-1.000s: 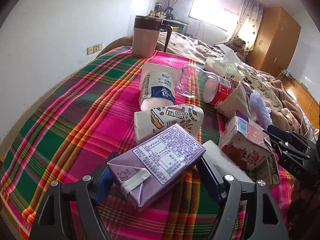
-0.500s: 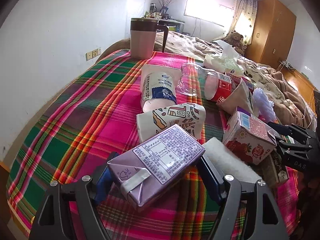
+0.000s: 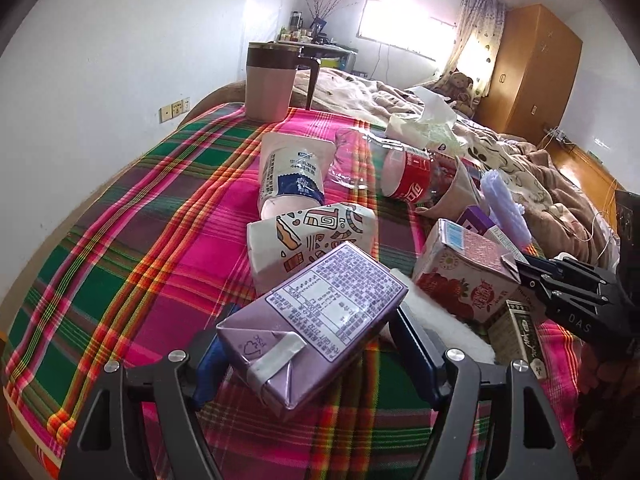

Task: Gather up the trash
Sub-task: 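Grasp the purple milk carton with the left tool while the right tool grasps the purple-and-white cream box, then carry the purple carton and cream box with both tools over the white mesh bin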

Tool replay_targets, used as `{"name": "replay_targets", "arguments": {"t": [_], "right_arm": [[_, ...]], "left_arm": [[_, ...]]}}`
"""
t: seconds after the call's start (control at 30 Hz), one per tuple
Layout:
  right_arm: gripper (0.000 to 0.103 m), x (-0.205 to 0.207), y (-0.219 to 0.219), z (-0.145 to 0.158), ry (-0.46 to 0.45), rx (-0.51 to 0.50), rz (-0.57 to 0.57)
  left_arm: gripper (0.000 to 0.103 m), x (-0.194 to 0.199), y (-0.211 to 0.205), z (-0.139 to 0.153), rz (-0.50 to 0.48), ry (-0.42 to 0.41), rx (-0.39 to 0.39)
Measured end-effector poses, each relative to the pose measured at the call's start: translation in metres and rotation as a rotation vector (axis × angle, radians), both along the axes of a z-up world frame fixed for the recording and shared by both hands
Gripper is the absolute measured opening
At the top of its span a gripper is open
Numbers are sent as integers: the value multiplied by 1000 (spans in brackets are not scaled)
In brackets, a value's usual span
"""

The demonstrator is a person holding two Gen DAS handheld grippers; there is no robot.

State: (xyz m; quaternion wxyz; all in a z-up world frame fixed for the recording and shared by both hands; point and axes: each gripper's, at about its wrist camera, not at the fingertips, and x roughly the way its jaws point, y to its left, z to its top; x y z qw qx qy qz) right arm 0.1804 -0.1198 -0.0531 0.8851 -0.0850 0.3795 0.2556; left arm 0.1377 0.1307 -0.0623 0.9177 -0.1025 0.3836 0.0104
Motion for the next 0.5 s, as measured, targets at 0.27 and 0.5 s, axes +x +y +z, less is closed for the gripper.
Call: {"name": "replay_targets", "arguments": {"t": [0.27, 0.5], "right_arm": [[22, -14, -13, 18, -52, 67, -42], [22, -31, -35, 36, -96, 119, -94]], "left_arm": [[75, -16, -14, 20, -13, -41, 15], [75, -28, -43, 44, -61, -91, 49]]}}
